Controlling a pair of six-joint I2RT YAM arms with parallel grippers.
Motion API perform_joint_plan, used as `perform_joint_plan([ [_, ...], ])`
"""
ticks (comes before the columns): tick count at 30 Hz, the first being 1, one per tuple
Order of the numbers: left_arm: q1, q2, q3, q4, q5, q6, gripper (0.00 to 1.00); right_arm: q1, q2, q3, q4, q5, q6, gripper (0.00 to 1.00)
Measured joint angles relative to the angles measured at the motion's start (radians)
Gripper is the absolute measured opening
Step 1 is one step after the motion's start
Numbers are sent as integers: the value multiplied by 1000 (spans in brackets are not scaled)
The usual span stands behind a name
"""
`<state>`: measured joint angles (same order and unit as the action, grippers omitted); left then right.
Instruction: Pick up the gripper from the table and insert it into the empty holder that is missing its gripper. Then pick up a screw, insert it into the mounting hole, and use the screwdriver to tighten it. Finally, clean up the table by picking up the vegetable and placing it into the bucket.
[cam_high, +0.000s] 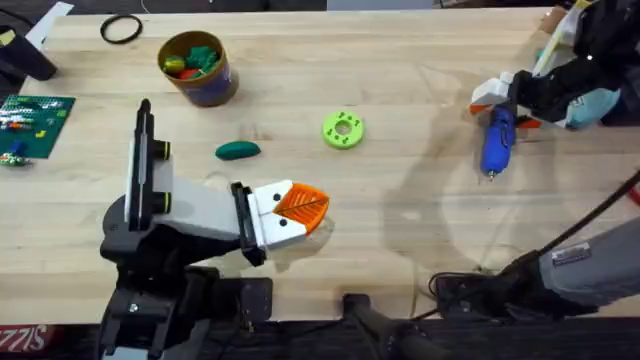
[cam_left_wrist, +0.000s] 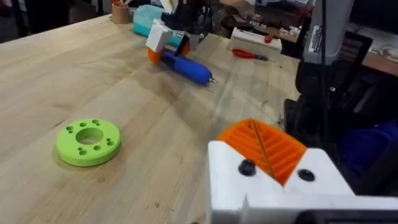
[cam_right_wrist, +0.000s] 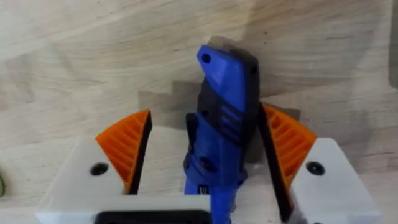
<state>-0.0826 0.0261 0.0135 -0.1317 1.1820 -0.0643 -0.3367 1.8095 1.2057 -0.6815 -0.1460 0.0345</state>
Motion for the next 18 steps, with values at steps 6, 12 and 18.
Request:
perform_joint_plan([
  [6,0,0,0,0,0,0,12,0,0,0,0,0,0,998],
  [12,0,0,0,0,0,0,12,0,0,0,-4,1,0,998],
  [18,0,0,0,0,0,0,12,38,0,0,-22,79,24,998],
])
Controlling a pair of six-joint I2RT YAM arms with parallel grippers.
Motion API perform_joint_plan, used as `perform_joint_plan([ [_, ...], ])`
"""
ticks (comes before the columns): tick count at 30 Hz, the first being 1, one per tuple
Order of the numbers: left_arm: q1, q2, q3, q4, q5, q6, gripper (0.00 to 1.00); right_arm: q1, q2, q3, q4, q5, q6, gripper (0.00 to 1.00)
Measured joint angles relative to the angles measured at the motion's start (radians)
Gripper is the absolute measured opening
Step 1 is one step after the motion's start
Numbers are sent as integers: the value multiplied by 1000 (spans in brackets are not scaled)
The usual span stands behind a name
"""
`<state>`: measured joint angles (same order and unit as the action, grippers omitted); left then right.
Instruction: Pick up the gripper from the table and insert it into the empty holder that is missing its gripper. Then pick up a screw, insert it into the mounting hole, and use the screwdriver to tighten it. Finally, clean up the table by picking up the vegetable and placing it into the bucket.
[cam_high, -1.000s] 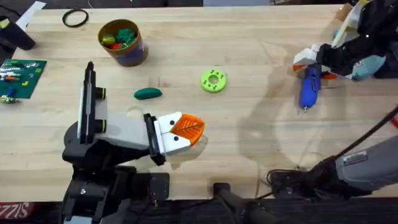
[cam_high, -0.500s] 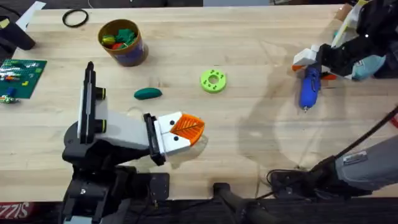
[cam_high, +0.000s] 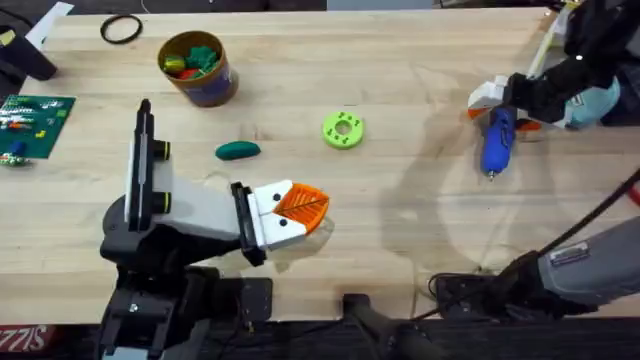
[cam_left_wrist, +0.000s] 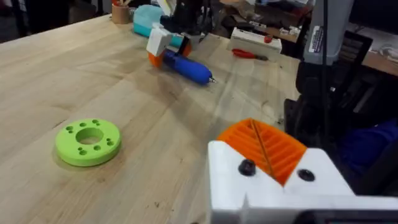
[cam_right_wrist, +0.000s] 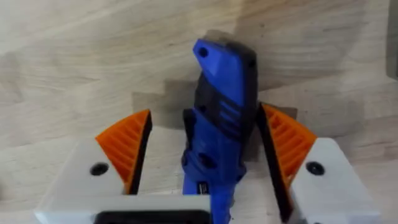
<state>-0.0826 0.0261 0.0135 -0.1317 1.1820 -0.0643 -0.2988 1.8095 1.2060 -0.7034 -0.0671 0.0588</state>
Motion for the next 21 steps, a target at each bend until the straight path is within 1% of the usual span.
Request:
perform_joint_plan([
  [5,0,0,0,0,0,0,12,70,0,-1,-2,90,20,998],
  [8,0,0,0,0,0,0,12,98,0,-1,2,124,32,998],
  [21,0,0,0,0,0,0,12,73,0,-1,-4,157,54,998],
])
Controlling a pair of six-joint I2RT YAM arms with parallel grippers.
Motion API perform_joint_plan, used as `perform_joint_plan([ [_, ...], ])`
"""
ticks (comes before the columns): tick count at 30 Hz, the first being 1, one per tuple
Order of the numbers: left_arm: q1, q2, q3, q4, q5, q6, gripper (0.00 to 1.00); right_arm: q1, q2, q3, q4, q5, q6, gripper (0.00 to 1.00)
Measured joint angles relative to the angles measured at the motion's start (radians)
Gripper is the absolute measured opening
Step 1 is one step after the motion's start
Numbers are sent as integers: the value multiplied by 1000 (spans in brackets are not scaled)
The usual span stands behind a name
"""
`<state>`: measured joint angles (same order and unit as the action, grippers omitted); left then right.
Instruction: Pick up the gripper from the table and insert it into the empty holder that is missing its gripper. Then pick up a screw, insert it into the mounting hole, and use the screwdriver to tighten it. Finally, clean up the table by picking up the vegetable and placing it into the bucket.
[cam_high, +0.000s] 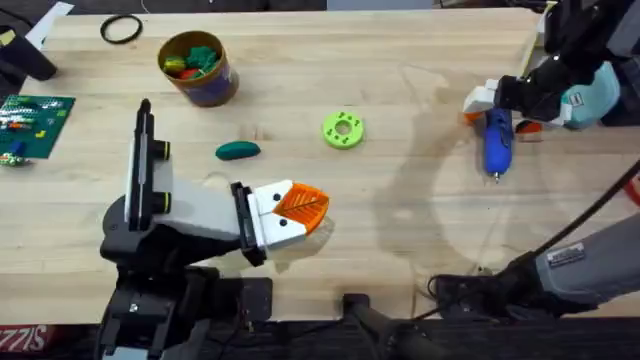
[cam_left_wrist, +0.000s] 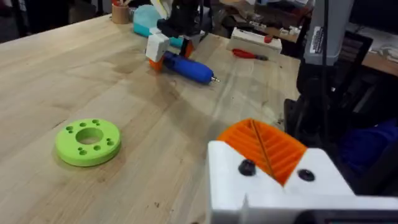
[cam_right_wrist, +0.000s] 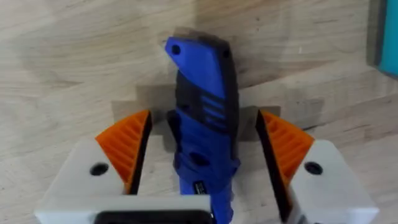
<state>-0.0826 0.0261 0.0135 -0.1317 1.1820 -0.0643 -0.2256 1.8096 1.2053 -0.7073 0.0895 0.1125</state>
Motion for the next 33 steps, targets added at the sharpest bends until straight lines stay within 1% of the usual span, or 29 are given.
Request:
perform_joint_plan([
  [12,0,0,0,0,0,0,12,0,0,0,1,0,-39,998],
  [33,0,0,0,0,0,0,12,0,0,0,1,0,-39,998],
])
